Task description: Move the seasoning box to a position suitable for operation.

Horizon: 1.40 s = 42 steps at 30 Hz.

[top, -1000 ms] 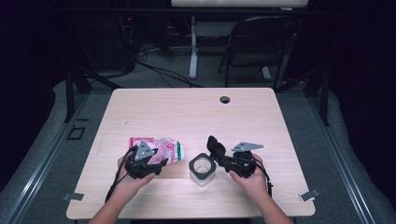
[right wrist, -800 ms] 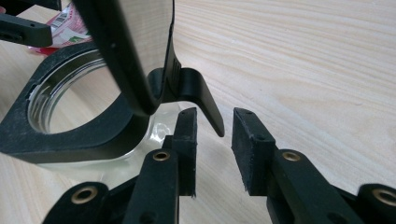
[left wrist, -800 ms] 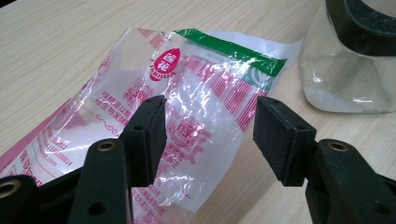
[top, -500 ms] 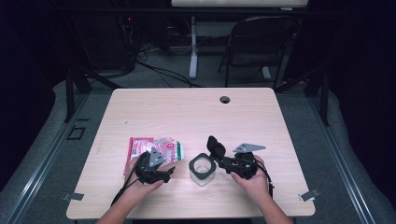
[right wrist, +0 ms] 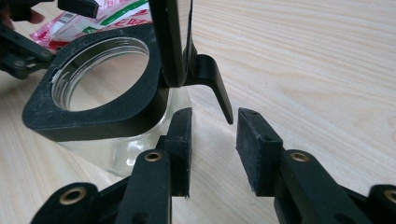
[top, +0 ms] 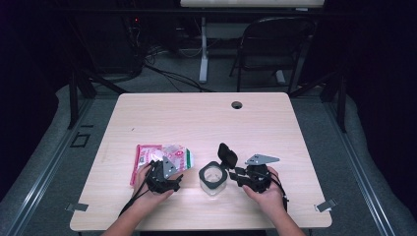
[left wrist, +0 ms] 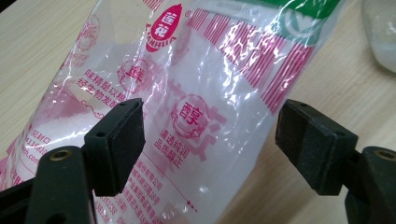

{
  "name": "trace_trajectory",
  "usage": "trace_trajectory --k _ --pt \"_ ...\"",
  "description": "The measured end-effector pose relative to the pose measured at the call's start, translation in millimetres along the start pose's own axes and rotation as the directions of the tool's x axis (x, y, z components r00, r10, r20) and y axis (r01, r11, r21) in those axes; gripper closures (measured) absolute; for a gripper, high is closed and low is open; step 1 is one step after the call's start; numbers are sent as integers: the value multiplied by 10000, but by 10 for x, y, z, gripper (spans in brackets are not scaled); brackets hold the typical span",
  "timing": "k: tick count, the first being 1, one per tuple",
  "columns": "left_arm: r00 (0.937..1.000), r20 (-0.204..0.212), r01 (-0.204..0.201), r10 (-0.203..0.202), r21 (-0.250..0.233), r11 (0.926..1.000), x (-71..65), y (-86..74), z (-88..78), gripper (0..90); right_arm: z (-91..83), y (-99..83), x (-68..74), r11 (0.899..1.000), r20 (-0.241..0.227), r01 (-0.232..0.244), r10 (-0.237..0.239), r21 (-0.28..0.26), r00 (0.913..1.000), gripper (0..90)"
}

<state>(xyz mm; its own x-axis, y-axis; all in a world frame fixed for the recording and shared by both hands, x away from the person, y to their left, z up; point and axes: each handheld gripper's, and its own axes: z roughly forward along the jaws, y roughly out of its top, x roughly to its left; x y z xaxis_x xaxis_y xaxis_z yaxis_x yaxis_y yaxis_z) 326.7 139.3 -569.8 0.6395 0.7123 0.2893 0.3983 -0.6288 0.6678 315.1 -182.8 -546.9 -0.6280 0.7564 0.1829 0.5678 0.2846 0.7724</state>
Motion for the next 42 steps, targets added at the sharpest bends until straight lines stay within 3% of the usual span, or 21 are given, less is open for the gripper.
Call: trace_trajectory --k 6,8,11,17,27,38,42 --pt "9995 -267 -196 194 -91 9998 -5 28 83 243 -82 -60 -39 9993 161 -275 279 -261 9995 660" --pt "9966 -667 -477 475 -24 9989 -13 19 131 244 -103 -72 -51 9991 204 -345 350 -262 9992 658" --pt "9944 -876 -589 586 -15 9983 -15 16 159 254 -119 -87 -57 9989 251 -379 386 -289 9989 655" --pt "9918 -1148 -566 557 -44 9984 7 -4 196 289 -125 -94 -55 9984 271 -424 434 -373 9987 651" --pt "9894 -1450 -173 121 -348 9992 76 -40 201 434 -117 -92 -61 9987 296 -374 385 -348 9988 643" --pt "9874 -1541 287 -366 -533 9982 147 -65 234 509 -109 -97 -76 9986 315 -390 401 -345 9987 636" --pt "9858 -1509 642 -738 -681 9956 190 -68 228 548 -106 -98 -76 9987 321 -371 383 -349 9988 633"
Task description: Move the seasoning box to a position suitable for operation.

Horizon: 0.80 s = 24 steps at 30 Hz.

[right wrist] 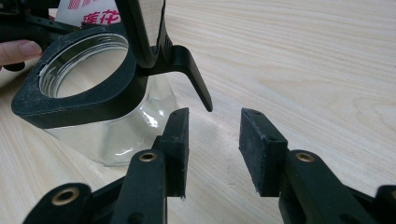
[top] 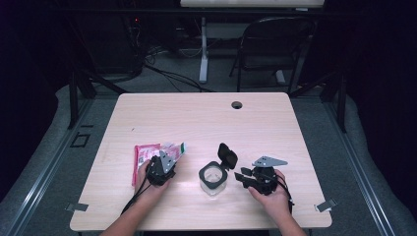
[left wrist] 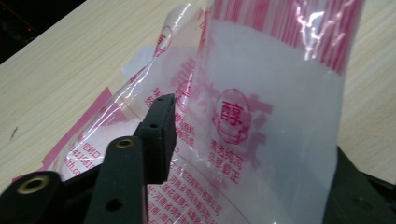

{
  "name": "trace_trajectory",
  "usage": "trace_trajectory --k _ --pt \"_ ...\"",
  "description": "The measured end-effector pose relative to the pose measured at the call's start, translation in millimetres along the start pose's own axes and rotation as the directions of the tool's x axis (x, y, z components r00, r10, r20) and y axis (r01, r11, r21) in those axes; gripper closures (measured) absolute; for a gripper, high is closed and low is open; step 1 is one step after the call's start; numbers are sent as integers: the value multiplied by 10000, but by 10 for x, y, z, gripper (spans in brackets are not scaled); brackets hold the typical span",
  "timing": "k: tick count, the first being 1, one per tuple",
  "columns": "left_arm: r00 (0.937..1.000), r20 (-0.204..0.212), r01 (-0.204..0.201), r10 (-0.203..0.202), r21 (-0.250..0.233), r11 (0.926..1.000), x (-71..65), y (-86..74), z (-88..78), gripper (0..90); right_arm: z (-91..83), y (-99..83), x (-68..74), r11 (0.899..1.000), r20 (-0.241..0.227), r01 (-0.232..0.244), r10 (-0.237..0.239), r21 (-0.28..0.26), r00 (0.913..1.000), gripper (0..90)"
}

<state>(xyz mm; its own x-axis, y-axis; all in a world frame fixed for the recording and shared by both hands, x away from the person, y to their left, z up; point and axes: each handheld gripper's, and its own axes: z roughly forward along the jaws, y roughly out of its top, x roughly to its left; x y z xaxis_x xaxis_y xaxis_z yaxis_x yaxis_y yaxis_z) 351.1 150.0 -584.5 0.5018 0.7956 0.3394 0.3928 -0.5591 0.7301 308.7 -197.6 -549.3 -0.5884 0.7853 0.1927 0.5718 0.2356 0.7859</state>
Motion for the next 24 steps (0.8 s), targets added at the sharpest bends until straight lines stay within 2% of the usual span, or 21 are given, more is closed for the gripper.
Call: trace_trajectory --k 5,8,18,21,24 --pt "9982 223 563 -563 20 9984 82 -10 14 629 4 -1 4 10000 17 4 -4 26 10000 629" --pt "9933 564 1002 -1007 112 9949 154 -23 26 697 14 -3 8 10000 11 3 -3 31 10000 628" --pt "9853 971 1401 -1409 142 9900 220 -27 44 792 21 -6 7 9999 22 32 -33 105 10000 627" --pt "9810 1120 1574 -1585 182 9874 246 -27 47 794 23 -7 6 9999 22 19 -19 103 10000 627" --pt "9795 1224 1599 -1597 83 9871 248 -29 56 755 27 -8 9 9999 7 36 -36 114 10000 627"
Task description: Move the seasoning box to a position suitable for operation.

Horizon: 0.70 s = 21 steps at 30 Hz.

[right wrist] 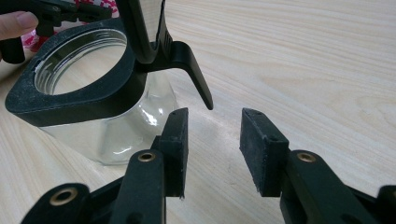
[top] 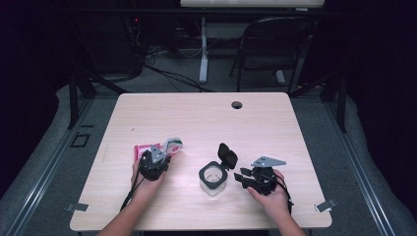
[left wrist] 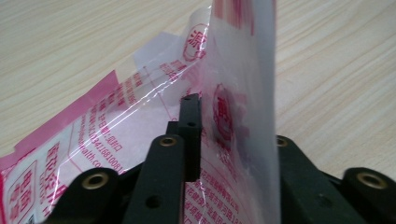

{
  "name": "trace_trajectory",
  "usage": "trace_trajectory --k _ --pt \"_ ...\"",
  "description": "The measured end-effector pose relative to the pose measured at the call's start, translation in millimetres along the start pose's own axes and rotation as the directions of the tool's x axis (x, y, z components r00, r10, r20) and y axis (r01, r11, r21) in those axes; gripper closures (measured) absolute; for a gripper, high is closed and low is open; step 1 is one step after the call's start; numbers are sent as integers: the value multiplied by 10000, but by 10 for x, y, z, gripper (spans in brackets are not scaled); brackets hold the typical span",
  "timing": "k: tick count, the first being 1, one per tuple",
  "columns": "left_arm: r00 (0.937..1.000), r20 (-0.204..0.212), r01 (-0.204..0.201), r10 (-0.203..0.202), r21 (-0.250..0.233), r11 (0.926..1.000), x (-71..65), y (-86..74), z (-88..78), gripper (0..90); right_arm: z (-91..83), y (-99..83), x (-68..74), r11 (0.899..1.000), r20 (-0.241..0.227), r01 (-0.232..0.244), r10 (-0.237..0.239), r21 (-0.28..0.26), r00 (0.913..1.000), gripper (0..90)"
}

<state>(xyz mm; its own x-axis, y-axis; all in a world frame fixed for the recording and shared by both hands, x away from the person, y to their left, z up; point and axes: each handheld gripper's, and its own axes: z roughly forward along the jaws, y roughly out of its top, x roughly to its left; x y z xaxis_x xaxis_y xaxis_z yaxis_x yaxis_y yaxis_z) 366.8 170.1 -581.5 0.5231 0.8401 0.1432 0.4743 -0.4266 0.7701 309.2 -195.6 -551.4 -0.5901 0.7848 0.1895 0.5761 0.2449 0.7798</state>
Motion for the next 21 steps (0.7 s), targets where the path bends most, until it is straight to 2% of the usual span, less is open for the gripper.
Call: trace_trajectory --k 4,6,12,21 --pt "10000 -98 7 -7 46 10000 1 6 6 779 3 1 0 10000 0 23 -23 47 10000 627" --pt "9999 -152 -4 4 59 10000 1 9 4 821 9 -1 4 10000 -3 -9 9 12 10000 626" --pt "9999 -61 141 -141 90 9999 21 21 -18 883 0 1 -2 10000 16 18 -18 26 10000 627" --pt "9998 60 173 -174 88 9998 50 46 -53 900 -4 1 -2 10000 22 -12 12 -39 10000 627"
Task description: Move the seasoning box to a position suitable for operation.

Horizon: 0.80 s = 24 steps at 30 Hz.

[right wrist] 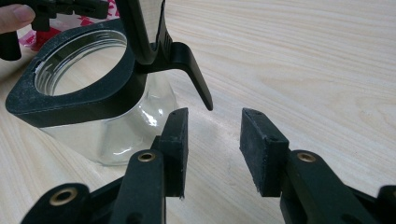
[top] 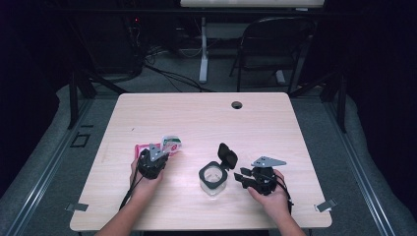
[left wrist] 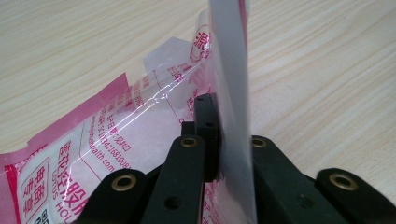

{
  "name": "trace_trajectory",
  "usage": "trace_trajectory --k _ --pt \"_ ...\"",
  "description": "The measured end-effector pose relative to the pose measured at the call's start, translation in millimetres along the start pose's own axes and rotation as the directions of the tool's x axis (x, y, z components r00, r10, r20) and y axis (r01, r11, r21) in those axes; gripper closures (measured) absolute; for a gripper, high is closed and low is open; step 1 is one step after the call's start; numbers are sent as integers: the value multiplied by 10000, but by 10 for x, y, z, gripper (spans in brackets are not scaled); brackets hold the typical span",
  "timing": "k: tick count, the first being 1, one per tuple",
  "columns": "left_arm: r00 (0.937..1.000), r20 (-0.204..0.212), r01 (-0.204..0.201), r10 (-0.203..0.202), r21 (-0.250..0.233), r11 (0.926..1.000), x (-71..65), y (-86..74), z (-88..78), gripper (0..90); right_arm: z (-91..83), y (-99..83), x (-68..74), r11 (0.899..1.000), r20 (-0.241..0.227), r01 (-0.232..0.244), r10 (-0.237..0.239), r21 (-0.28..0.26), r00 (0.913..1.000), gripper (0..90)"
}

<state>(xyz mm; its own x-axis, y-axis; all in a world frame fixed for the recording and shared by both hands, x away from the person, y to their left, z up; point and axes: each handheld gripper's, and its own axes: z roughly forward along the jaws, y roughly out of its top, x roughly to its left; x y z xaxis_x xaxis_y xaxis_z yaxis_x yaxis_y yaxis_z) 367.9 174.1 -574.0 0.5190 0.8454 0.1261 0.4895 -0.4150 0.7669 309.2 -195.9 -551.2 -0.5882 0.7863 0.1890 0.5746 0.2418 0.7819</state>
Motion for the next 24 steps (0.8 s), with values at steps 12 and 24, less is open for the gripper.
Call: trace_trajectory --k 12,24 --pt "9994 200 282 -280 -102 9996 68 48 -124 900 3 1 -4 10000 -32 -7 7 -16 10000 626" --pt "9944 602 890 -871 -293 9956 258 119 -423 900 6 21 -8 10000 -30 85 -85 23 10000 626"
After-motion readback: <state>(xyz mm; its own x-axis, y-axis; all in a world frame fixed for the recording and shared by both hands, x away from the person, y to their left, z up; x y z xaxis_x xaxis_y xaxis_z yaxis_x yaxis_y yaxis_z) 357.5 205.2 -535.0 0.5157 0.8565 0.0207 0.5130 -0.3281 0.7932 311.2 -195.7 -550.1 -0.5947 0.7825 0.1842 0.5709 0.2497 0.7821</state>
